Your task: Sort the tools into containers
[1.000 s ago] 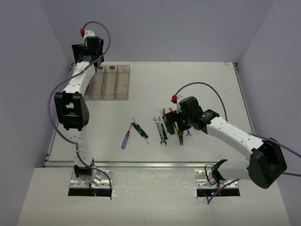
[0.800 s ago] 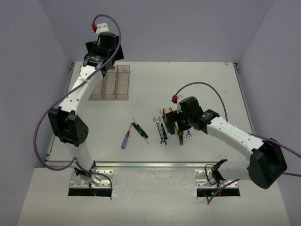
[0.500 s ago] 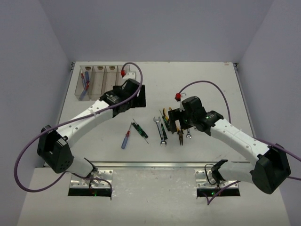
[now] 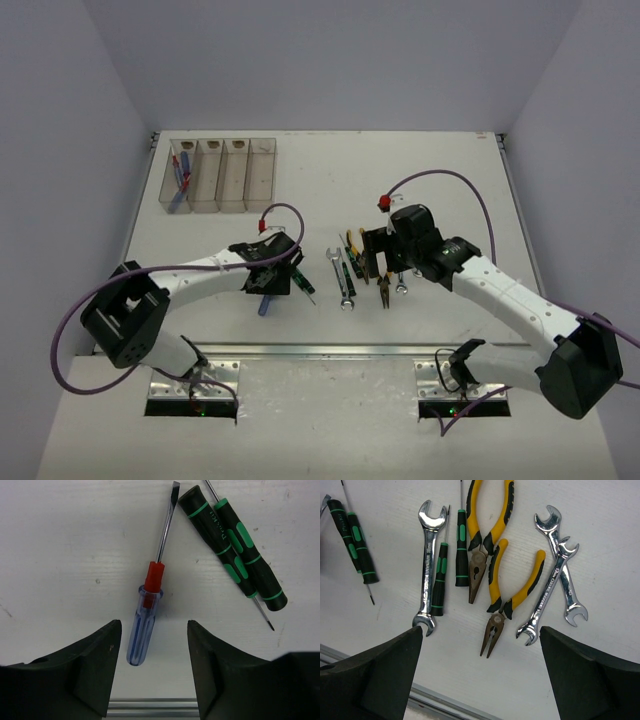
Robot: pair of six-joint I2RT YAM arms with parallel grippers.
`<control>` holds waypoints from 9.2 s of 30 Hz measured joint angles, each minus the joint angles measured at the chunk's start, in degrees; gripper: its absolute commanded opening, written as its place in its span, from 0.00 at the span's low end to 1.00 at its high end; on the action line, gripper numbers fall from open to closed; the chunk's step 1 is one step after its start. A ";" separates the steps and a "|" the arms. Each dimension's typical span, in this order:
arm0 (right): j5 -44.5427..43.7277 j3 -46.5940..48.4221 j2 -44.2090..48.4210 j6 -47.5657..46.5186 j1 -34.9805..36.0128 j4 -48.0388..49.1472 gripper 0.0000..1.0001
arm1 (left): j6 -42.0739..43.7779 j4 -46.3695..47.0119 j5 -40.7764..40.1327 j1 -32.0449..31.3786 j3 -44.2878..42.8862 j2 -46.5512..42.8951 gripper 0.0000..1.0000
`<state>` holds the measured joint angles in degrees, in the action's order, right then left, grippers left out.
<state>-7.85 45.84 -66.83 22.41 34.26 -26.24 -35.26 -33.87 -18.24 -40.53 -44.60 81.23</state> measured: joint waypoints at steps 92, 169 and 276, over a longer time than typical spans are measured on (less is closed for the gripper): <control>8.07 6.17 -19.43 0.37 8.50 1.46 0.88 | 12.56 4.22 11.30 36.92 -2.94 -37.23 1.00; 41.87 2.10 -2.43 9.59 15.10 29.68 0.00 | -17.65 63.52 63.25 27.61 24.70 -48.70 0.53; 3.75 44.14 -58.22 5.08 18.24 -4.76 0.19 | 17.02 4.43 13.04 34.07 2.72 -46.13 1.00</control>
<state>-4.09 89.98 -125.04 27.49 52.50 -31.00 -18.24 -29.44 -5.20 -6.46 -41.88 35.10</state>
